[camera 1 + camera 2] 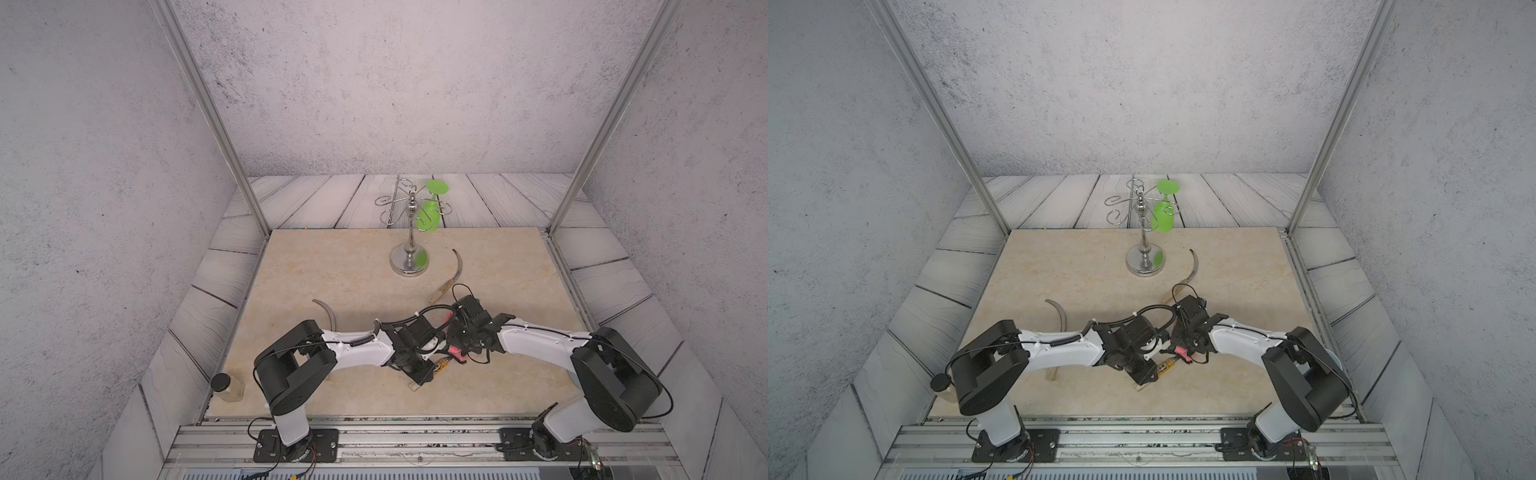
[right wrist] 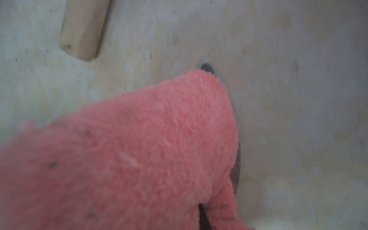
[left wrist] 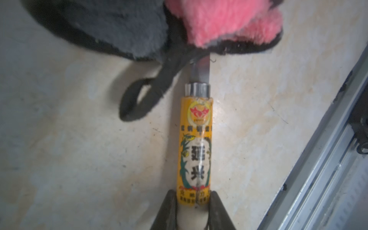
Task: Wipe small sickles with rags
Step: Wipe the small sickle at the center of the board.
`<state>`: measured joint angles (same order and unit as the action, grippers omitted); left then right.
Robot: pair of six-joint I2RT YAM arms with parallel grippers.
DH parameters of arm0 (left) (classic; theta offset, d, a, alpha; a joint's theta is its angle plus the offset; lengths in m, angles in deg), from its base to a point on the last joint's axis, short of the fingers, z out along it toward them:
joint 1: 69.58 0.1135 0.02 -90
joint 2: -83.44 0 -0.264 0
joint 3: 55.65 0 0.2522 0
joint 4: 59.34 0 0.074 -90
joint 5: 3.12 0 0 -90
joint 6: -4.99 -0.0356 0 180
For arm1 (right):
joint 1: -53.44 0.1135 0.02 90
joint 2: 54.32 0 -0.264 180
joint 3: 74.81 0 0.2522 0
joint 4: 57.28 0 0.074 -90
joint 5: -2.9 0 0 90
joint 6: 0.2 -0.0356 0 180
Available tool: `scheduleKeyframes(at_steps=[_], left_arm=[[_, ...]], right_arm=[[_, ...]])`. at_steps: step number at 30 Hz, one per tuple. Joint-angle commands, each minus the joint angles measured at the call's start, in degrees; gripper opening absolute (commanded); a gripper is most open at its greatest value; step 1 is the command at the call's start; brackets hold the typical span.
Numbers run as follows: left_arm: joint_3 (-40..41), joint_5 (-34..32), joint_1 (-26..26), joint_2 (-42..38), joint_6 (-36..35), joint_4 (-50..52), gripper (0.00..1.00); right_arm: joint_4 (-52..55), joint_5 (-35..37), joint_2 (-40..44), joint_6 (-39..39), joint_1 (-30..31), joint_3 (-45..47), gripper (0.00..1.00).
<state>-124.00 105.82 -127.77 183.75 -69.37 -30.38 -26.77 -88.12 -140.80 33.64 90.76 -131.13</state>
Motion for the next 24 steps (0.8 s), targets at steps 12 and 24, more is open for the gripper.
scheduleKeyframes(at_steps=[12,24], left_arm=[[3.59,-3.42,0.9,-1.58,3.08,-7.47,0.0],[3.0,-3.99,0.54,-0.96,3.48,-6.19,0.0]], right_arm=[[28.9,-7.22,1.92,16.38,-15.94,-18.44,0.15],[33.52,-7.13,-25.26,27.76,-18.61,-40.87,0.14]])
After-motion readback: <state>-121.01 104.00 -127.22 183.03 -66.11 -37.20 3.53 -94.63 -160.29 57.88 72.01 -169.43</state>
